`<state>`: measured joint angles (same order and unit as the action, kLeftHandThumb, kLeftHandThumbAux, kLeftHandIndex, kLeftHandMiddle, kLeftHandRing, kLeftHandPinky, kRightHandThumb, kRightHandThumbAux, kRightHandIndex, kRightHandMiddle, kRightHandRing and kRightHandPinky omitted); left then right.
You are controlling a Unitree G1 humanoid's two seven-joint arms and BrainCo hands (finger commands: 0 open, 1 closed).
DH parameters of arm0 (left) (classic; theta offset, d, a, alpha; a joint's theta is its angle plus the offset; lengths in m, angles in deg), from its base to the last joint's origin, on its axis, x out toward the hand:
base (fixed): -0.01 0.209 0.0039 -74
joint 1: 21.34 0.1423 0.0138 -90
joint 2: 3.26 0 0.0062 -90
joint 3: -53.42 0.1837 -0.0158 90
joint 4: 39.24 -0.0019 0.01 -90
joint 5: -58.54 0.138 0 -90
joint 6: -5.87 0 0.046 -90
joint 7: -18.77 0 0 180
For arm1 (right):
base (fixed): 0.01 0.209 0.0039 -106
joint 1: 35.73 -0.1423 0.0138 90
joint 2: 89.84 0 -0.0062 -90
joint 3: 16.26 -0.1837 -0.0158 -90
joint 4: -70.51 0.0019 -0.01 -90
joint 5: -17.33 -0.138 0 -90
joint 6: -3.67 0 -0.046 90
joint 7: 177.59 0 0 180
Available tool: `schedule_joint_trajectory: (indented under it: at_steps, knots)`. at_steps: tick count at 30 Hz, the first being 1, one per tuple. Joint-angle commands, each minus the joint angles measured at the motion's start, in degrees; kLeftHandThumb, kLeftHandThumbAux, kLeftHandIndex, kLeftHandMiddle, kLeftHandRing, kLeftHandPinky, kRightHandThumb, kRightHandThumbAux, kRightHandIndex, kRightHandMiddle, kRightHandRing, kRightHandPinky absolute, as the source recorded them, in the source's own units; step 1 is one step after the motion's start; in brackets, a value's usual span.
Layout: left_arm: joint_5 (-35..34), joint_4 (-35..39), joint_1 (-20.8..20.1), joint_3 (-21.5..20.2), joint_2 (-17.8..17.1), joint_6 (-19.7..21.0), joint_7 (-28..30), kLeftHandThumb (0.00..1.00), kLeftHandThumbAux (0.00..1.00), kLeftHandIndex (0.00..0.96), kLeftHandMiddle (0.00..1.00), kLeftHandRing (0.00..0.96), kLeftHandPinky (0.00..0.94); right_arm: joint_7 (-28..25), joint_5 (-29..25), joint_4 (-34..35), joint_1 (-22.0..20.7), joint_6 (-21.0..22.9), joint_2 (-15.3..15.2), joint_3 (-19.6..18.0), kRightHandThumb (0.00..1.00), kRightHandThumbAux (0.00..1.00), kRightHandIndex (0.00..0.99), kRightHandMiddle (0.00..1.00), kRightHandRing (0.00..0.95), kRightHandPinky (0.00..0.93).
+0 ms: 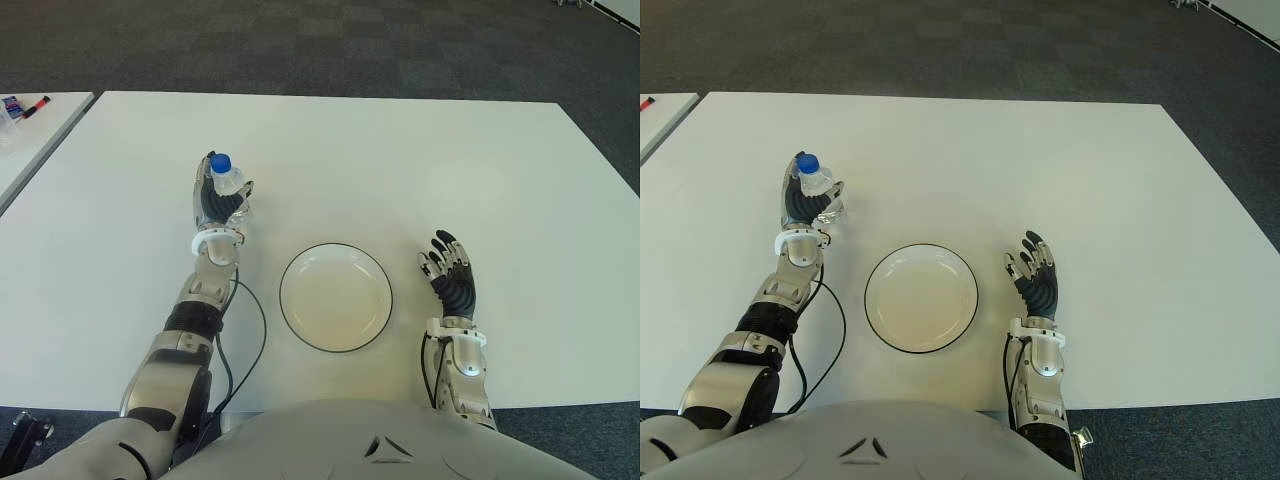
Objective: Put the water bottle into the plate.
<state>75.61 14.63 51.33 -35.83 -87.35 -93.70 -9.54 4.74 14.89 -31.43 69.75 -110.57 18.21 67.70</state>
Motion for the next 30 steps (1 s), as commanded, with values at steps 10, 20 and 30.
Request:
schedule_joint_trajectory:
  at_steps: [10,20,30]
  knots:
    - [0.33,0.78,0.33,0.47,0.49,1.77,0.54,0.218,0.783,0.014,0.056,0.087,0.148,0.38,-0.28,-1.91,1.59,1.88,0.46,-0.23,0.459,0.808,0.160,0.142,0.121,0.154]
    - [0.25,0.70,0.42,0.65,0.55,1.62,0.71,0.192,0.781,0.015,0.056,0.087,0.145,0.19,-0.47,-1.88,1.62,2.08,0.33,-0.29,0.447,0.820,0.156,0.141,0.122,0.153]
    - [0.41,0.66,0.45,0.61,0.90,1.76,0.16,0.191,0.794,0.020,0.055,0.085,0.142,-0.12,-0.81,-1.87,1.52,2.31,0.25,-0.38,0.452,0.801,0.158,0.142,0.119,0.146]
